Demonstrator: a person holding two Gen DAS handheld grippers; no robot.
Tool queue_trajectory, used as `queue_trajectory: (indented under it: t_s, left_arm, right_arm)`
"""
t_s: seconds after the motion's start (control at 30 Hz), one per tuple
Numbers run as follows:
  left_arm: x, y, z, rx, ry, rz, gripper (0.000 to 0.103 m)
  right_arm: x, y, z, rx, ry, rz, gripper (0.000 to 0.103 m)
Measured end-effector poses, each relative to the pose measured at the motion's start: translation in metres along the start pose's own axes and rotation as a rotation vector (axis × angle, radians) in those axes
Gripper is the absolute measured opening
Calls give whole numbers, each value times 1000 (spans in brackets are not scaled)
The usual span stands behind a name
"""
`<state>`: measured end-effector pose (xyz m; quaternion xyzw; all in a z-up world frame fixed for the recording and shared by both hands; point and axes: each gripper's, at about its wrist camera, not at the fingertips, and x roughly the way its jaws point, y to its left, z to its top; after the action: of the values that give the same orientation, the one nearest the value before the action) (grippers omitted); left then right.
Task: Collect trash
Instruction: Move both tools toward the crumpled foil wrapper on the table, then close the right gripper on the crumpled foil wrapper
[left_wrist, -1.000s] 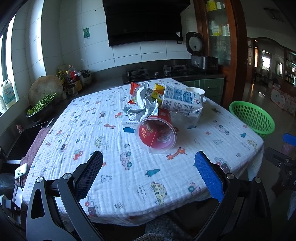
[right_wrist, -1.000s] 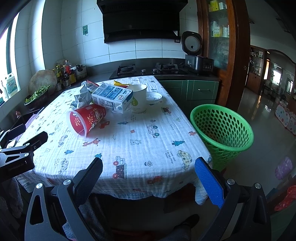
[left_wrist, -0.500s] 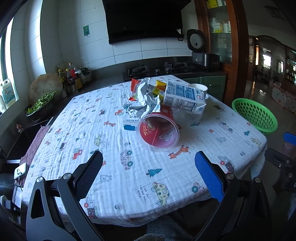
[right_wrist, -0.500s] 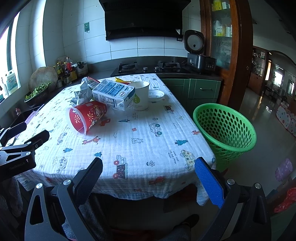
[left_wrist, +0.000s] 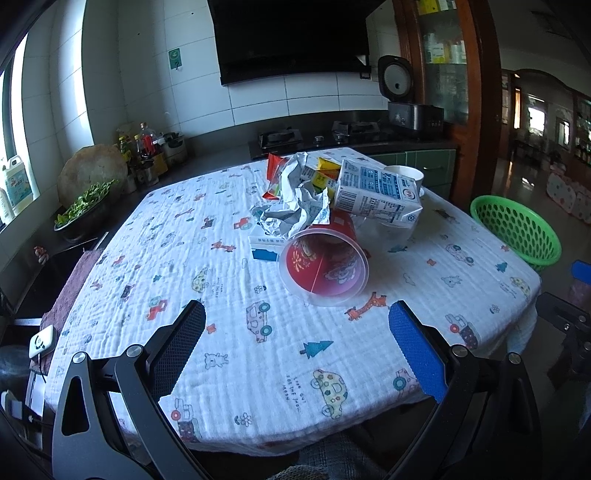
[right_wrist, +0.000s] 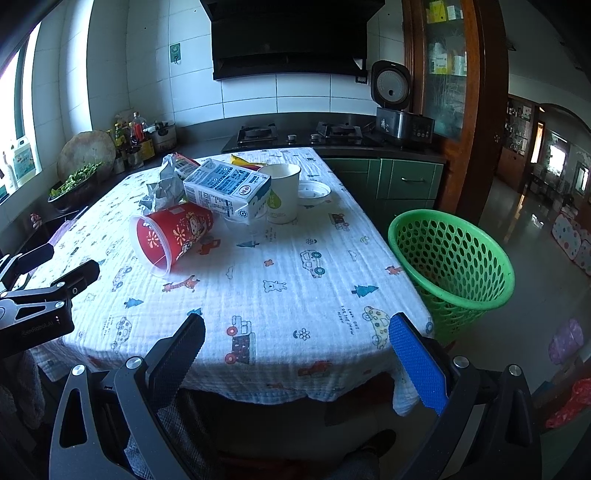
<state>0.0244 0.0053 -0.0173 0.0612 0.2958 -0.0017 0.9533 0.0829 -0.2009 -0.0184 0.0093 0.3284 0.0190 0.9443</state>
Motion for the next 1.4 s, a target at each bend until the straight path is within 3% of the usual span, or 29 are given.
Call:
queue_trajectory:
  t_s: [0.9, 1.4]
  left_arm:
    - [29, 10, 14, 2, 35, 21, 98]
    - [56, 27, 36, -2, 42, 39, 98]
  right_arm:
    - [27, 10, 16, -41, 18, 30, 97]
    - [56, 15, 44, -73, 32, 52, 97]
